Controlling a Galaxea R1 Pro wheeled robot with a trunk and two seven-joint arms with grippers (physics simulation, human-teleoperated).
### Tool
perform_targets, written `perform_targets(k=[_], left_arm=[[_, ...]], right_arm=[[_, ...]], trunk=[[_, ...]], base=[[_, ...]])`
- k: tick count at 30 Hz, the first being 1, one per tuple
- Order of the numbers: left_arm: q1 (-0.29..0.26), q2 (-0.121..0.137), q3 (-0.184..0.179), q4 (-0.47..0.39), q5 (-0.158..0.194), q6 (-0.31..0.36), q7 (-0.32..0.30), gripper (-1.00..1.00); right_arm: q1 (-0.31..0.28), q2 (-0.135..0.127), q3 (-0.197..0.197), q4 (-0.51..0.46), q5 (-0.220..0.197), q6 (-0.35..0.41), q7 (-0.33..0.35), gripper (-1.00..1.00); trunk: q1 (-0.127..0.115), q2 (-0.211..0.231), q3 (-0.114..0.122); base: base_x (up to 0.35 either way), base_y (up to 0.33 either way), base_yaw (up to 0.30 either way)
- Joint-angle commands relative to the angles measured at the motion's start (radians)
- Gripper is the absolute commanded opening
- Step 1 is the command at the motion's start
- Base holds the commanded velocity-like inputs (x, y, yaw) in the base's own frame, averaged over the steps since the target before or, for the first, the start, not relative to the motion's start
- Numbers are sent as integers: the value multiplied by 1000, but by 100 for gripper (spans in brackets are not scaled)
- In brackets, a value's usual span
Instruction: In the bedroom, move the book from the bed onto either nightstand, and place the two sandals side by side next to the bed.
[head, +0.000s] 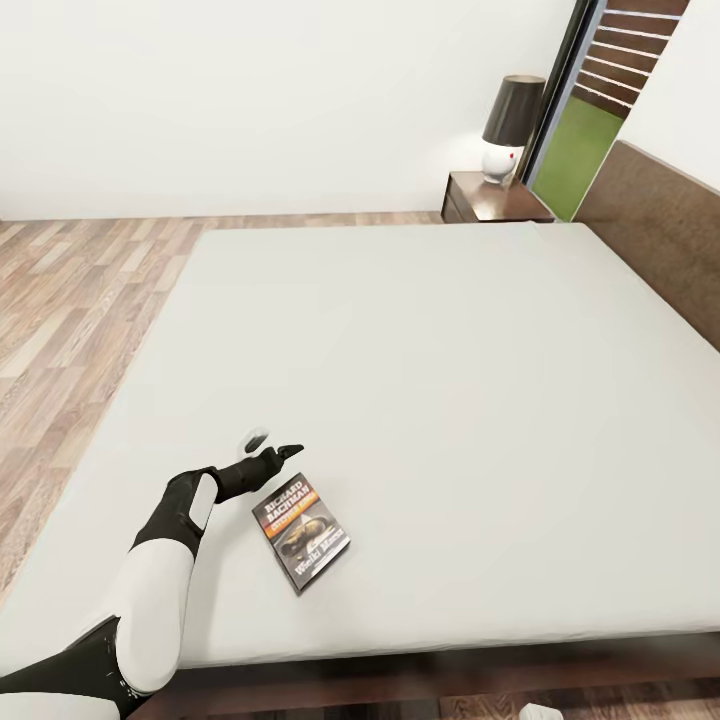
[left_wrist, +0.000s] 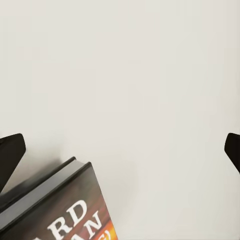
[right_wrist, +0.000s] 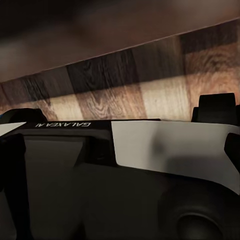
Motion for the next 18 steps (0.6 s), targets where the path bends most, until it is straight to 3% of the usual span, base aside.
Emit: perform_targets(k=[1, 18], left_arm=[[-1, -1, 7, -1, -2, 8, -4, 100], [0, -1, 7, -1, -2, 8, -4, 100]], right_arm=[[0, 0, -3, 1, -4, 2, 5, 100], [0, 0, -3, 1, -5, 2, 5, 100]], trunk=[[0, 0, -1], [0, 0, -1]], base=[[0, 0, 0], [0, 0, 0]])
